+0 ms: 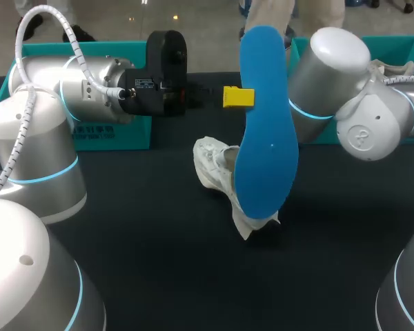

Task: Take the shoe out of the shoebox, open the shoe tongue, remove and reinsert the insole, then place the shoe into the shoebox

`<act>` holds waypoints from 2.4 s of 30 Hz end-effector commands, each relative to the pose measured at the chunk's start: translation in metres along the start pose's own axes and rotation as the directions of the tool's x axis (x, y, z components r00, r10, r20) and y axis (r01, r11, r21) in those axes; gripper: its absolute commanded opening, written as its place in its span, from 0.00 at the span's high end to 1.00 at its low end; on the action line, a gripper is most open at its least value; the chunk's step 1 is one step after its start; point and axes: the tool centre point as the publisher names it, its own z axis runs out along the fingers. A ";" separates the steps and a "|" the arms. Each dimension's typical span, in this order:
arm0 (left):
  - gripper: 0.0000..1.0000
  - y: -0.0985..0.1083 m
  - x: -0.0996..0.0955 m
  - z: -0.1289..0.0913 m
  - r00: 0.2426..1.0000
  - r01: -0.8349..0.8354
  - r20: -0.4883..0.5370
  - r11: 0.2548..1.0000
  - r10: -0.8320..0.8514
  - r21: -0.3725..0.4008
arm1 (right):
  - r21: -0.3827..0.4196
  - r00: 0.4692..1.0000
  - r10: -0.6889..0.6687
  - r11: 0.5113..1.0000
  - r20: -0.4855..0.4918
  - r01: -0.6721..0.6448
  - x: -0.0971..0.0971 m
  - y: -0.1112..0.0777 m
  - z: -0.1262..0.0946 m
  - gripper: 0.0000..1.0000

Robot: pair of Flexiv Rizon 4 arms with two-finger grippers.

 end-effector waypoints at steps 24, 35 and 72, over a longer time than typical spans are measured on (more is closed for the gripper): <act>1.00 0.001 0.000 0.000 1.000 -0.001 0.000 1.000 0.001 0.001 | -0.053 0.944 0.324 0.943 -0.058 -0.327 -0.007 -0.009 0.005 1.00; 1.00 0.001 0.000 0.000 1.000 -0.001 0.000 1.000 0.001 0.001 | -0.069 0.899 0.433 0.897 -0.065 -0.437 -0.010 -0.009 0.021 1.00; 1.00 0.001 0.000 0.000 1.000 -0.001 0.000 1.000 0.001 0.001 | -0.099 0.872 0.405 0.890 -0.274 -0.445 0.008 -0.026 -0.047 0.00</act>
